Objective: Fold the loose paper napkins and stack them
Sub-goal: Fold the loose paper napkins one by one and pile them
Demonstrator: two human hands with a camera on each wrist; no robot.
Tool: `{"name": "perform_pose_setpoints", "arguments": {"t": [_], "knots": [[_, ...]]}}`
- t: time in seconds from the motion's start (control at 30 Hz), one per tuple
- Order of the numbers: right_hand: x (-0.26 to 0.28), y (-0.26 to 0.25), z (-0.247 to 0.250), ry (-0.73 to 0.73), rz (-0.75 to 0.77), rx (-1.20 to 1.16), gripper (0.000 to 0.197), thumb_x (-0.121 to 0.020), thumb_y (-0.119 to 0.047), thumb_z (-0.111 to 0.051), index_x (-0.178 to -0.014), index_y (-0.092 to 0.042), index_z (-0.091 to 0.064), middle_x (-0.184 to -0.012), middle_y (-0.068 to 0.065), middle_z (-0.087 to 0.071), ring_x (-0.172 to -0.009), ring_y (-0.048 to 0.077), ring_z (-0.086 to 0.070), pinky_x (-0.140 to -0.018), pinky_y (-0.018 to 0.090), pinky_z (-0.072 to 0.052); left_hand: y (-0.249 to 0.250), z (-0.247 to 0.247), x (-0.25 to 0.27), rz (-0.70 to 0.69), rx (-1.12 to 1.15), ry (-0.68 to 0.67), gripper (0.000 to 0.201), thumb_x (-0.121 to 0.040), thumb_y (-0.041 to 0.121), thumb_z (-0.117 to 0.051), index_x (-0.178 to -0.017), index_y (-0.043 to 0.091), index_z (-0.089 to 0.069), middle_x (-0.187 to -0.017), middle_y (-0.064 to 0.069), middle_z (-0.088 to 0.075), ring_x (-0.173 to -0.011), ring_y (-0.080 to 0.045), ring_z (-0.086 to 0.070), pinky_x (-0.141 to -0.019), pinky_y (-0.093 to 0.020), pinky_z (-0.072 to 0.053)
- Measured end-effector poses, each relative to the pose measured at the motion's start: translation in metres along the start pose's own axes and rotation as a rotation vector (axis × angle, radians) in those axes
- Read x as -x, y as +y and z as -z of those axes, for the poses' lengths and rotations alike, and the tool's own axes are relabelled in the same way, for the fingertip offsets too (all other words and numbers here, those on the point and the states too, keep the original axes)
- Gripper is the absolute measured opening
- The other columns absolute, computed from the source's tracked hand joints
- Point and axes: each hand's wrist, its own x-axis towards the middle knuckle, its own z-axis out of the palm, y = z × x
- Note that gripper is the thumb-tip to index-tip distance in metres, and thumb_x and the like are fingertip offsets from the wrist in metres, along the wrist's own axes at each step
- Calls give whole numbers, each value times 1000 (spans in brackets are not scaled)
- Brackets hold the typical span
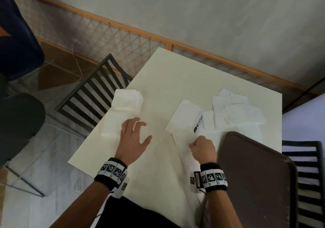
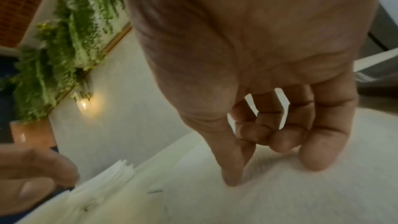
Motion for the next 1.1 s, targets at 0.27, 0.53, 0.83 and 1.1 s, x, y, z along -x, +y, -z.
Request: {"name": "perform_pose_setpoints", "arguments": {"t": [0.27,0.53,0.83,1.1], "knots": [[10,-8,-6,101,5,61,54,-97,-37,-79,-129,-7,-47,-129,16,-58,-122,40,-57,-94,50,-54,28,-29,2,-10,93,-335,32,-104,49,-62,-127,27,-60,-117,16,-62,-114,-9,-56,-101,-35,-51],[10,-11,-1,9,99,16,22,-105,-29,-65,-122,-15,-67,-135,11,-50,-129,39,-46,-105,47,-50,26,-32,3,45,194,-412,29,-103,47,-67,-122,25,-64,-112,11,-70,-106,-8,-65,-97,-35,-56],[60,-48,42,-41,378,-878,18,-104,-28,-70,-98,-19,-56,-77,-15,-59,-72,11,-51,-70,31,-44,64,-1,1,267,801,-362,44,-92,48,-84,-122,19,-70,-109,1,-82,-98,-17,-79,-90,-40,-64],[66,-55,43,-329,194,-1414,54,-94,-8,-85,-143,-9,-63,-128,17,-78,-120,36,-76,-94,42,-60,72,33,-15,132,810,-161,8,-99,25,-80,-104,21,-77,-86,-8,-79,-84,-30,-74,-88,-38,-59]]}}
